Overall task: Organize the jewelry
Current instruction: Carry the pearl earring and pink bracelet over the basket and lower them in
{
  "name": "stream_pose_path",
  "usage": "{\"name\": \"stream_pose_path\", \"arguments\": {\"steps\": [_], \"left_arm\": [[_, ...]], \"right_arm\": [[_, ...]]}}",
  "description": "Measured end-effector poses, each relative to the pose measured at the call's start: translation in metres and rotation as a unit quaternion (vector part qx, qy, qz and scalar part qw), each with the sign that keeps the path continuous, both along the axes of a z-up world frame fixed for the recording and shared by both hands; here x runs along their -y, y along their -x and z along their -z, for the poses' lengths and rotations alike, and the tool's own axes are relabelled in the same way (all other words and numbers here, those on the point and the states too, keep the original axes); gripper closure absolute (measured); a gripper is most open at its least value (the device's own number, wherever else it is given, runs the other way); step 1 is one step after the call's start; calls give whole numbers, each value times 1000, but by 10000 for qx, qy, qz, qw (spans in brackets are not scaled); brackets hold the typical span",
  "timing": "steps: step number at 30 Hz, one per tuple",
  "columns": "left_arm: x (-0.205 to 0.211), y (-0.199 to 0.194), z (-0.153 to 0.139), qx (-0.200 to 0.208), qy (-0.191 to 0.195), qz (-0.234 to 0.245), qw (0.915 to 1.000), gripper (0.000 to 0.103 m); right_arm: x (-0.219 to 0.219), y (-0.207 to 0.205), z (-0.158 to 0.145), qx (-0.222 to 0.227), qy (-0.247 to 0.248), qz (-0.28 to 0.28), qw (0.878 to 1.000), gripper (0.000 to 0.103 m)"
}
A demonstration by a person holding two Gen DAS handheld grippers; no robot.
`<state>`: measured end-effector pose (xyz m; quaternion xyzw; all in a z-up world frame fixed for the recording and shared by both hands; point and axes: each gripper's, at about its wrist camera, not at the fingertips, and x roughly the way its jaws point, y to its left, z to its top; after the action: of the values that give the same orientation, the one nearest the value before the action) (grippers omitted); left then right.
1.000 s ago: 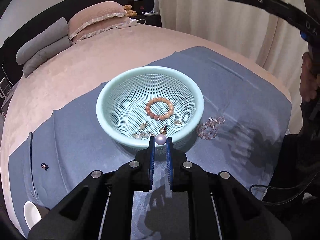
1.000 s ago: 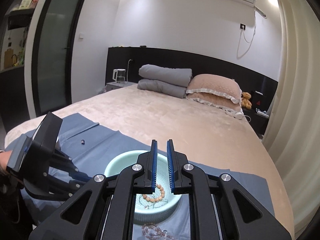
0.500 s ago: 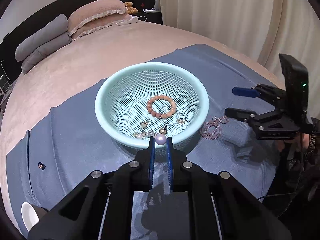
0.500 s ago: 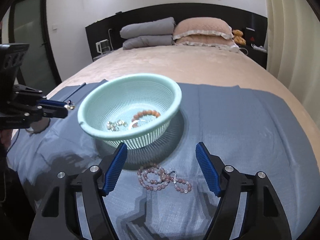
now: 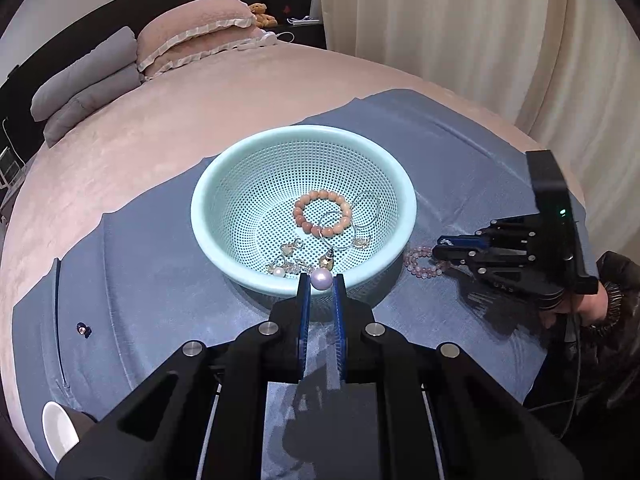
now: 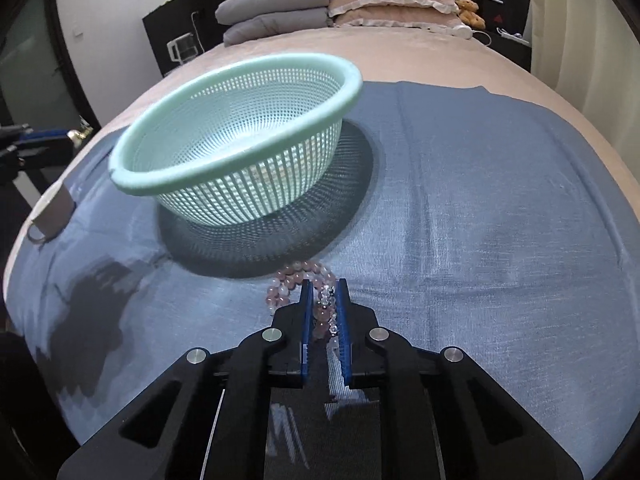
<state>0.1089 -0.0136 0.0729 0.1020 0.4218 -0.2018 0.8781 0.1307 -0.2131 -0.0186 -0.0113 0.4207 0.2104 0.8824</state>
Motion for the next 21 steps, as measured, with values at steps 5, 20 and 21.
{"name": "stream_pose_path", "arguments": {"steps": [5, 20, 21], "left_arm": [[3, -5, 0, 10, -6, 64, 10000, 91], [4, -25, -18, 152, 42, 78, 9998, 91], [3, -28, -19, 137, 66, 67, 9999, 91]], "right_arm": [[5, 7, -55, 530, -50, -112, 9985, 95], [-4, -12, -172, 1936, 171, -411, 9801, 95], [-7, -13, -177, 2002, 218, -436, 9785, 95]]}}
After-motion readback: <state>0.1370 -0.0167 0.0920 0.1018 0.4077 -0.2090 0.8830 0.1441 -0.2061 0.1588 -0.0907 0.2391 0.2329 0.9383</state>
